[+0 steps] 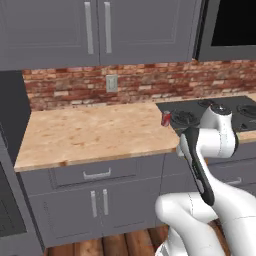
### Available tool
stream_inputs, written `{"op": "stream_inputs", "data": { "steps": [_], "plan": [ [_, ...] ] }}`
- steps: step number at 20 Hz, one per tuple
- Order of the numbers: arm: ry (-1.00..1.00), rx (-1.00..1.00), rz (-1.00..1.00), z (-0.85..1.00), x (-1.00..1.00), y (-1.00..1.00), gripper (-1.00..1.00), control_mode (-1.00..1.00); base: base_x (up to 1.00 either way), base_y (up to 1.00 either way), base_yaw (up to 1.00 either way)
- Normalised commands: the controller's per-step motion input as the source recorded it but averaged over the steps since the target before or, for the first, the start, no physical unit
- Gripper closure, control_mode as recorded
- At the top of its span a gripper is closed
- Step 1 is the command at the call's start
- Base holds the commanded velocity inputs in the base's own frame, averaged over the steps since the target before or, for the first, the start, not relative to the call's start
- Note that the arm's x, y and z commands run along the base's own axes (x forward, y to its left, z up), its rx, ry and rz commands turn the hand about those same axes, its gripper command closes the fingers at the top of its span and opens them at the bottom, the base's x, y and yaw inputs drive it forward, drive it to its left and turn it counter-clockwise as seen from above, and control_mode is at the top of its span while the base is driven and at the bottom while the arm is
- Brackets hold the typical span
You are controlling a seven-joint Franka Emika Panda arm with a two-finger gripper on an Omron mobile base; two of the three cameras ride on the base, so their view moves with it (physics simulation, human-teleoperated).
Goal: Four empty soda cans are scattered around the kitchen. Gather all the cans and cluster them next to the stove for recycling.
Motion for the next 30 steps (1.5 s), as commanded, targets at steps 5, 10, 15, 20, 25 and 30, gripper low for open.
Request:
{"op": "stream_inputs", "data": {
  "steps": [5,10,15,20,25,30],
  "plan": [
    [0.0,0.0,0.0,0.0,0.0,0.0,-1.0,1.0,-0.26,-0.01,-0.7],
    [0.0,0.0,0.0,0.0,0.0,0.0,-1.0,1.0,0.0,0.0,-0.99],
    [0.0,0.0,0.0,0.0,0.0,0.0,-1.0,1.0,0.0,0.0,-1.0],
    [0.0,0.0,0.0,0.0,0.0,0.0,-1.0,1.0,0.0,-0.05,-0.9],
    [0.0,0.0,0.0,0.0,0.0,0.0,-1.0,1.0,0.06,-0.12,-0.79],
    [0.0,0.0,0.0,0.0,0.0,0.0,-1.0,1.0,0.37,-0.02,-0.57]
  ]
}}
